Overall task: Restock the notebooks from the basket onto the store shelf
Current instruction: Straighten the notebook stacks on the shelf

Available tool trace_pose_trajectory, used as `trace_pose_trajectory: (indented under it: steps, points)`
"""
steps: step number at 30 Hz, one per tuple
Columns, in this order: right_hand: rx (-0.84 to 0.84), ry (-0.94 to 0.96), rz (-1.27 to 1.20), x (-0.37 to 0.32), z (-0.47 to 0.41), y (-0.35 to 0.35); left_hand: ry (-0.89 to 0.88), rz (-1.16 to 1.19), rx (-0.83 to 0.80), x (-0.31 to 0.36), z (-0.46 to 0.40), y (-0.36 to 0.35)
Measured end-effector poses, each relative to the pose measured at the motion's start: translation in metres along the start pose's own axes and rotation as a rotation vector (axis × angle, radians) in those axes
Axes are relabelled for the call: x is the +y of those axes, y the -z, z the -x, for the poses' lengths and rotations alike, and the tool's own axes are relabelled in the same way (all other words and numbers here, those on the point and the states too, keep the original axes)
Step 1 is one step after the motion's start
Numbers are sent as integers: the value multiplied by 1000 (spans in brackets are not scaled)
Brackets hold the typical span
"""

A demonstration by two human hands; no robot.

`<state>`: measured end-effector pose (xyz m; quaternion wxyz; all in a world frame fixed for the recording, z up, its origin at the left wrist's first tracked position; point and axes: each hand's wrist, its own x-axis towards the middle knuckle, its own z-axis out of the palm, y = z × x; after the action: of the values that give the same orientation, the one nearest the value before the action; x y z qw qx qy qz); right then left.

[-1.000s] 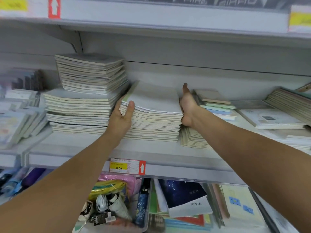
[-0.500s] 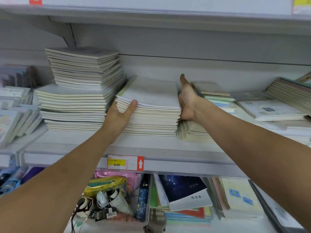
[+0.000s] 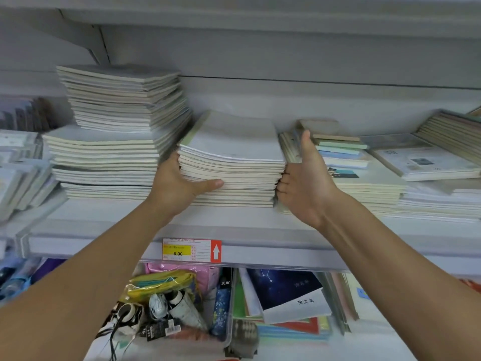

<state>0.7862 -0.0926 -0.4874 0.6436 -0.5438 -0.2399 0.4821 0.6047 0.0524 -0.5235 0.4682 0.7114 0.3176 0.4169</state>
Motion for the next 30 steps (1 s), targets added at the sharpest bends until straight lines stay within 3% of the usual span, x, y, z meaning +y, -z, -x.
trace_pose_trajectory:
  steps: [8, 15, 24, 30]
  points:
    - [-68, 6, 215, -8, 5, -8, 38, -70, 25, -2, -5, 3]
    - [42, 123, 101, 8, 7, -20, 64, -35, 11, -4, 0, 9]
    - [72, 96, 134, 1, 4, -18, 33, -146, 42, 1, 6, 5]
    - [112, 60, 74, -21, -1, -17, 66, -123, -42, 6, 8, 8]
